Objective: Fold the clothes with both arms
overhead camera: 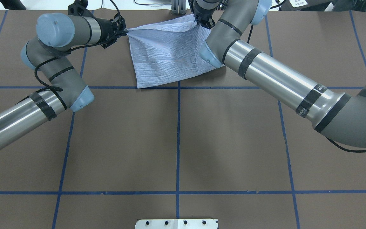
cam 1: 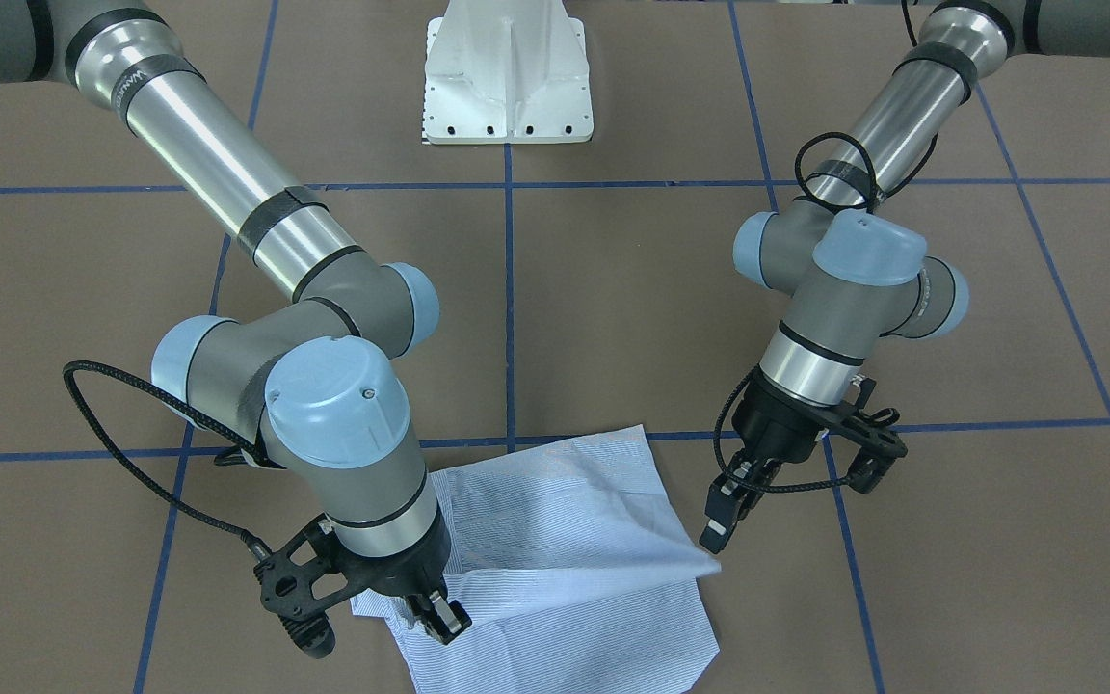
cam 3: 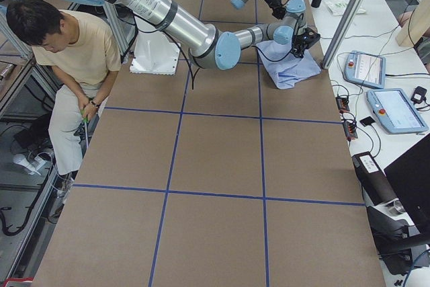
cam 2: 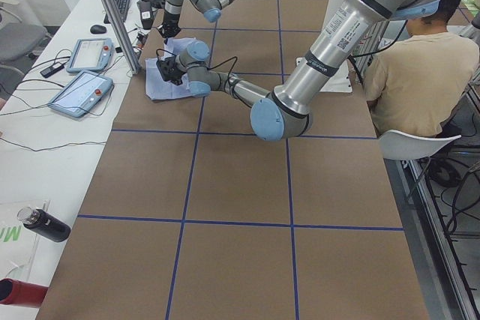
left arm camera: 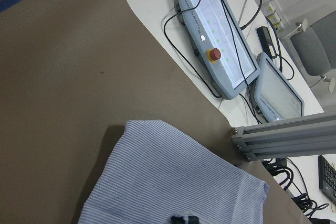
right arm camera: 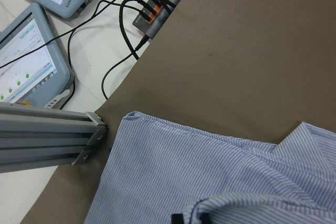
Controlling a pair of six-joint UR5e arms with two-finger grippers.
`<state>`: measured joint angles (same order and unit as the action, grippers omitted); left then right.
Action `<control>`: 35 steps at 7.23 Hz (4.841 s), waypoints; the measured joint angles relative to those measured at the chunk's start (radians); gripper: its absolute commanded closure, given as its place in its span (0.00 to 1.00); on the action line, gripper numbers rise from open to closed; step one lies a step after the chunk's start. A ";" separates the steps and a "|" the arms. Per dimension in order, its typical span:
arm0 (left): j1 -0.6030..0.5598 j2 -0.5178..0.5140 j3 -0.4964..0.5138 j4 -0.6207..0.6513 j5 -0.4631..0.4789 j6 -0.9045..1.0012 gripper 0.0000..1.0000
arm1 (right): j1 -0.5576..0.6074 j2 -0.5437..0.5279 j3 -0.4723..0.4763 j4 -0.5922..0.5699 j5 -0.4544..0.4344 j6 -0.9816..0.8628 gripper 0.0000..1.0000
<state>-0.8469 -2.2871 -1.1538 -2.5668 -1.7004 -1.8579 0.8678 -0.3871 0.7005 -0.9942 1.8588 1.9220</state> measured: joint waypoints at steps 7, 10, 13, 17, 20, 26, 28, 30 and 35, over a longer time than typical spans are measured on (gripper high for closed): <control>-0.051 0.037 -0.038 -0.002 -0.112 0.149 0.33 | 0.027 0.007 0.020 0.000 0.054 -0.065 0.00; -0.151 0.212 -0.187 0.009 -0.321 0.538 0.33 | 0.155 -0.227 0.272 -0.130 0.246 -0.408 0.00; -0.352 0.440 -0.266 0.013 -0.491 1.073 0.33 | 0.331 -0.513 0.538 -0.318 0.405 -0.865 0.00; -0.625 0.570 -0.274 0.194 -0.573 1.660 0.01 | 0.559 -0.861 0.647 -0.336 0.513 -1.458 0.00; -0.709 0.577 -0.303 0.450 -0.628 1.825 0.01 | 0.647 -1.175 0.833 -0.336 0.517 -1.727 0.00; -0.755 0.765 -0.525 0.512 -0.703 1.831 0.01 | 0.653 -1.317 0.982 -0.368 0.520 -1.755 0.00; -0.755 0.781 -0.571 0.508 -0.706 1.828 0.01 | 0.651 -1.303 0.985 -0.368 0.512 -1.747 0.00; -0.754 0.820 -0.594 0.507 -0.701 1.828 0.01 | 0.648 -1.271 0.986 -0.383 0.516 -1.742 0.00; -0.750 0.881 -0.601 0.515 -0.698 1.826 0.01 | 0.639 -1.198 0.992 -0.559 0.508 -1.746 0.00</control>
<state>-1.5969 -1.4062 -1.7552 -2.0517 -2.3979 -0.0316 1.5065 -1.5846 1.6925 -1.5533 2.3666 0.1764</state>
